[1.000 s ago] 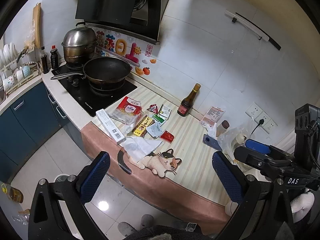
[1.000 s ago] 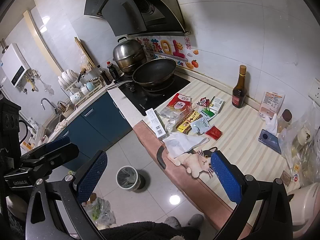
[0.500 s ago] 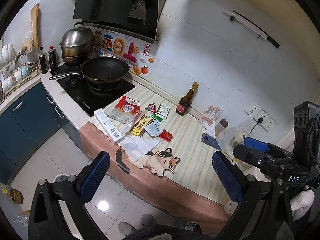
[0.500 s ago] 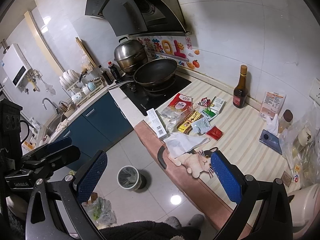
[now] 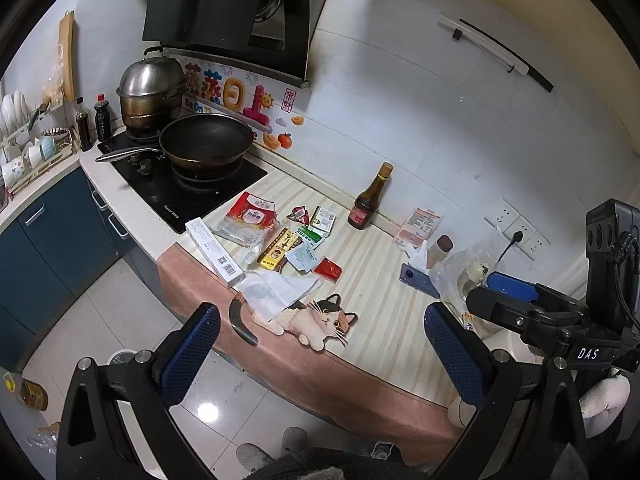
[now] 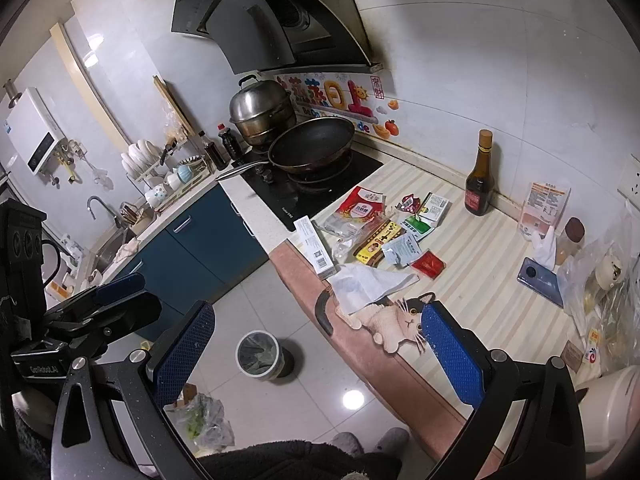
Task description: Collect trash
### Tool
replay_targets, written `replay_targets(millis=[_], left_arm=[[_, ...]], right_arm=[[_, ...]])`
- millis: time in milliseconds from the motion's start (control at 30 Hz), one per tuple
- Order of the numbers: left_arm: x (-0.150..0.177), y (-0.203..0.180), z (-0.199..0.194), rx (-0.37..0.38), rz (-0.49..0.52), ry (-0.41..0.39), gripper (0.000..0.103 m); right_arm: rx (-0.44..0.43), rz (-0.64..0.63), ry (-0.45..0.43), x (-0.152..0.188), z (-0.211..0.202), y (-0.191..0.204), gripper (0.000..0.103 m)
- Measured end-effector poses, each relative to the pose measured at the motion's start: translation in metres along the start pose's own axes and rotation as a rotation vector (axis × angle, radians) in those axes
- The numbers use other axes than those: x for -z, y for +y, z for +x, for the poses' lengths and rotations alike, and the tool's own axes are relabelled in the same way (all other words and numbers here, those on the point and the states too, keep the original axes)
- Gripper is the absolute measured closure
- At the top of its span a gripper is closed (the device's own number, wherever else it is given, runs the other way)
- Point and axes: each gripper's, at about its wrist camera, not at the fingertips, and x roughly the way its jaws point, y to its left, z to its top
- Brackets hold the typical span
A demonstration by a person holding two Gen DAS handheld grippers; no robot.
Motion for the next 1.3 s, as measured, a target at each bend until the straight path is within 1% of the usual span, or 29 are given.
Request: replay_targets(millis=[433, 800, 1300], left_arm=[[0.003, -0.001, -0.004, 0.007, 0.003, -0.003, 0.0], [0.006, -0.009, -0.007, 0.015, 0.007, -0.004, 0.0], [0.013, -0.013, -0.012, 0.03, 0.019, 0.0, 0.0]], right_arm=[[-0.006, -0.005, 0.002, 0.0, -0.002, 0.001, 0.0], [-0.023, 0.001, -0.006, 0.008, -0.018, 0.002, 0.0], [-0.025, 0.003, -0.003, 0.008, -0.02, 0.002, 0.0]])
